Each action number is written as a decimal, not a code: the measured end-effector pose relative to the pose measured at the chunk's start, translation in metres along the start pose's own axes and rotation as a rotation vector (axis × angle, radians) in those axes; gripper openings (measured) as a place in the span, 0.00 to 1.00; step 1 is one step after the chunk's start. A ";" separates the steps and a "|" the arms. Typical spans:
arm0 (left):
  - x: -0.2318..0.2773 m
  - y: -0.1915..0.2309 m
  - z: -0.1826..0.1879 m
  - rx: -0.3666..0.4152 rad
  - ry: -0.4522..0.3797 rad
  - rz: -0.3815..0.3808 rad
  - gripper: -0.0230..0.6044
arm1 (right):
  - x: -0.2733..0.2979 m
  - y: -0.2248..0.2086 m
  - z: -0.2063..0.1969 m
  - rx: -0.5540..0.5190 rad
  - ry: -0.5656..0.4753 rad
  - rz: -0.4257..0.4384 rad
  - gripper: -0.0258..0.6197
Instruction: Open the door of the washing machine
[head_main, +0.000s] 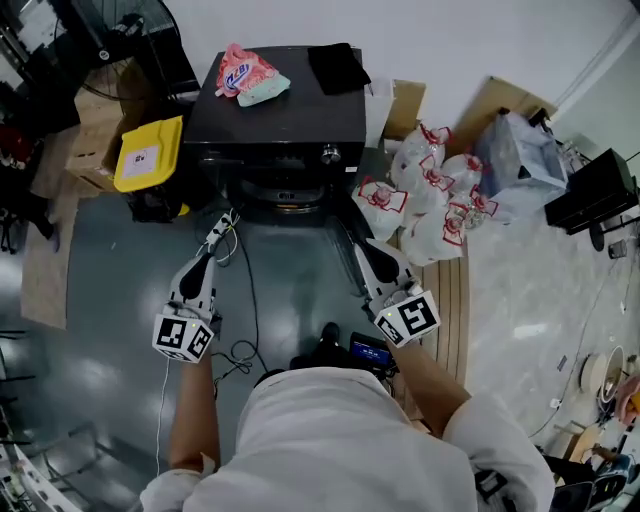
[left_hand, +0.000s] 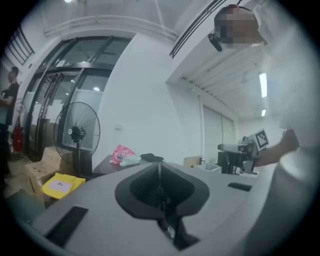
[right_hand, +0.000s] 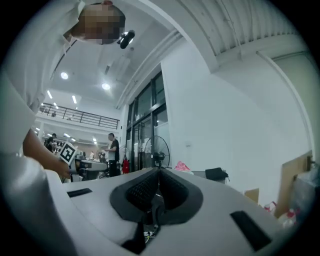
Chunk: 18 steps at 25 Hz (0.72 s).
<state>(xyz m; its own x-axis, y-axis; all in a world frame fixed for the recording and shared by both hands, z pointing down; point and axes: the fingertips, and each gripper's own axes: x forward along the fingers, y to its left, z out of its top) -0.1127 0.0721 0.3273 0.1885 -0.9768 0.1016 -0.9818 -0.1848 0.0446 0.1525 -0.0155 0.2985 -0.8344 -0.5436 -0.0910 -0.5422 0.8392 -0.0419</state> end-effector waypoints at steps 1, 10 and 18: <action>-0.010 0.003 0.004 0.003 0.003 0.021 0.07 | 0.001 0.001 0.008 -0.026 0.000 0.014 0.09; -0.051 0.030 0.038 0.007 -0.076 0.106 0.07 | 0.015 -0.009 0.026 -0.075 -0.021 -0.029 0.09; -0.032 0.069 0.020 -0.002 -0.062 0.025 0.07 | 0.046 0.014 -0.010 -0.071 0.053 -0.124 0.09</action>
<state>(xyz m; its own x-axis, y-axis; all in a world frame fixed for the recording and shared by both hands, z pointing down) -0.1872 0.0889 0.3075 0.1622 -0.9859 0.0411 -0.9860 -0.1604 0.0446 0.1053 -0.0290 0.3034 -0.7633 -0.6450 -0.0367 -0.6459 0.7632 0.0209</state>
